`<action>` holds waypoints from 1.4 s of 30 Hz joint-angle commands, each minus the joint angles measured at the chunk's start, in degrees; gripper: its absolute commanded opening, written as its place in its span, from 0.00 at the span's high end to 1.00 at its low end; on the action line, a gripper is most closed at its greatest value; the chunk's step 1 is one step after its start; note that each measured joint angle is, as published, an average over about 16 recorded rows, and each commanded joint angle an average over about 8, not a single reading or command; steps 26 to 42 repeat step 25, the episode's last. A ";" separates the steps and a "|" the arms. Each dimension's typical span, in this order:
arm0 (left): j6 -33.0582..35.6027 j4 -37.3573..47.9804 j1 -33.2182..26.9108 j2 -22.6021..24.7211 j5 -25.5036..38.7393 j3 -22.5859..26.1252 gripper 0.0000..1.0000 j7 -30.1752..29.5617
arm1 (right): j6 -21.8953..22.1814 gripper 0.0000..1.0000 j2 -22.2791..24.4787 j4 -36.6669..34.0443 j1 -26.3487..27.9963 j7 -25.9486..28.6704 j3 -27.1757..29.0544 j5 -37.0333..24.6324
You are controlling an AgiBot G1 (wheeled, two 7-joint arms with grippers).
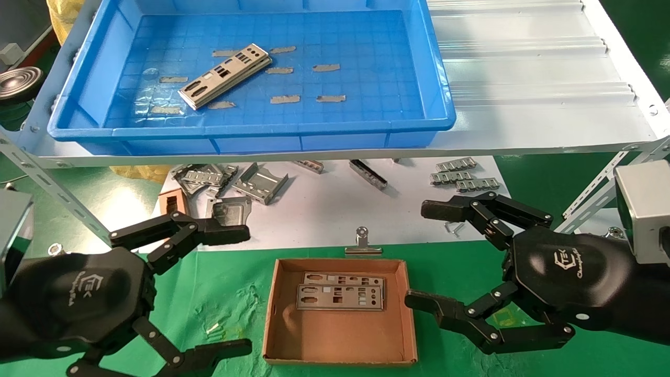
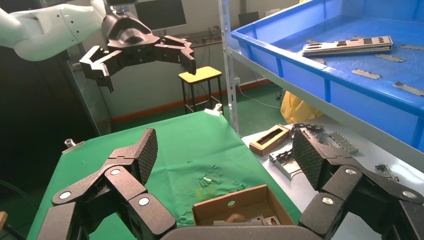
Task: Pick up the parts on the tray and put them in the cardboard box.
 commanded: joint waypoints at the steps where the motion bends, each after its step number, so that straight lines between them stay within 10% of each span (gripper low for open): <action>1: 0.00 0.00 0.00 0.00 0.00 0.00 0.00 0.00 | 0.00 0.00 0.00 0.00 0.00 0.00 0.00 0.00; 42: 0.00 0.00 0.00 0.00 0.00 0.00 0.00 0.00 | 0.00 0.00 0.00 0.00 0.00 0.00 0.00 0.00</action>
